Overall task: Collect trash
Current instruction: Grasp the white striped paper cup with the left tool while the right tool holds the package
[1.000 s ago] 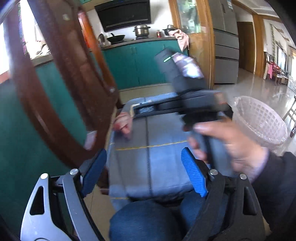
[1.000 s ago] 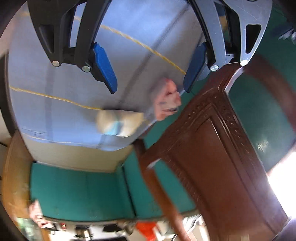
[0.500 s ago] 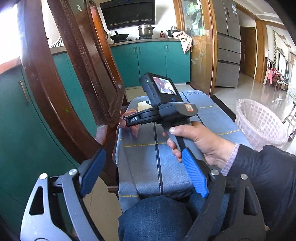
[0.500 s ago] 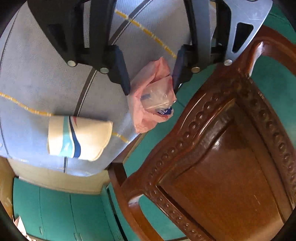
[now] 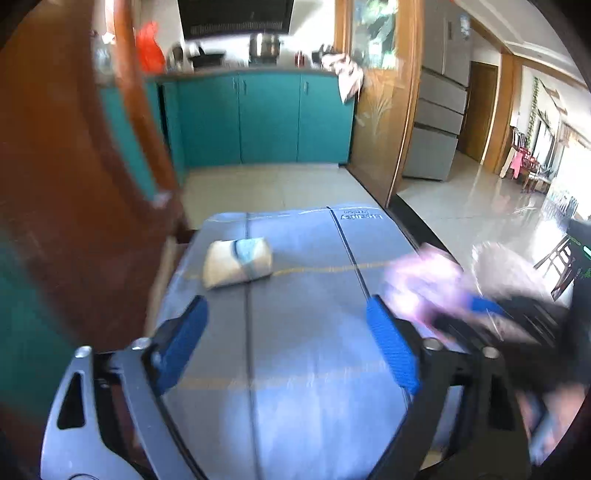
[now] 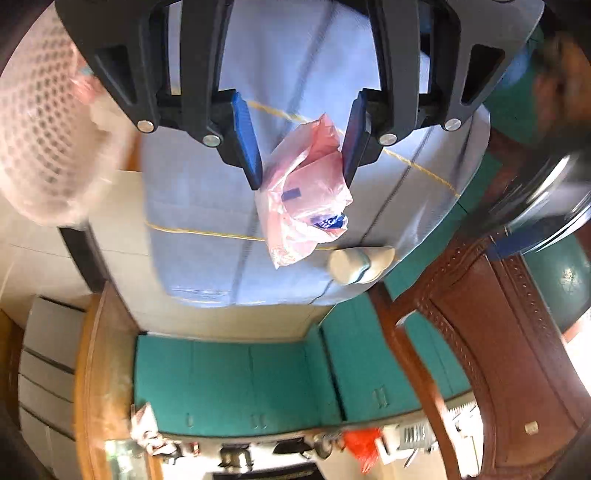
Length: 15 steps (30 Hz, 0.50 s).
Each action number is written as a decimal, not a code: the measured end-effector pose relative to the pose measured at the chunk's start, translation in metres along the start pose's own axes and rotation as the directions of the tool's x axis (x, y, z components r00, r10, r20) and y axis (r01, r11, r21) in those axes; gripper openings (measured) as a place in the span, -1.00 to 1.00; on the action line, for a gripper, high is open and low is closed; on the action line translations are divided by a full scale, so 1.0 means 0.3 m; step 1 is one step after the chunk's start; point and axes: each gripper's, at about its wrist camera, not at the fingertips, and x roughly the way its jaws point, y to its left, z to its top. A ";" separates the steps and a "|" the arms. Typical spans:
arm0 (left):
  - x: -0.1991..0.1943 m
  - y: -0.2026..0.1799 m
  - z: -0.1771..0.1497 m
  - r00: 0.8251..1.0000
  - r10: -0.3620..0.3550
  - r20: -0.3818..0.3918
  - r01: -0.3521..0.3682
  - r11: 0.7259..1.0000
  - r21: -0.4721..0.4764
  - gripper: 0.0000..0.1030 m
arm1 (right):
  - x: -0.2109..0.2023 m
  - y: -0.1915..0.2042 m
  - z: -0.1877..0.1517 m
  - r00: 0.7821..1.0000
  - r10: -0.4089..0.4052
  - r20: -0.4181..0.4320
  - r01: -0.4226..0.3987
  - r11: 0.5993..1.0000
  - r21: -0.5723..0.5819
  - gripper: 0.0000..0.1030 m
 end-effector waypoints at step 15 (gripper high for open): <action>0.692 0.149 0.118 0.923 0.221 -0.315 -0.237 0.971 -0.014 0.94 | -0.108 -0.105 -0.163 0.999 0.052 0.005 -0.052 0.995 0.087 -0.16</action>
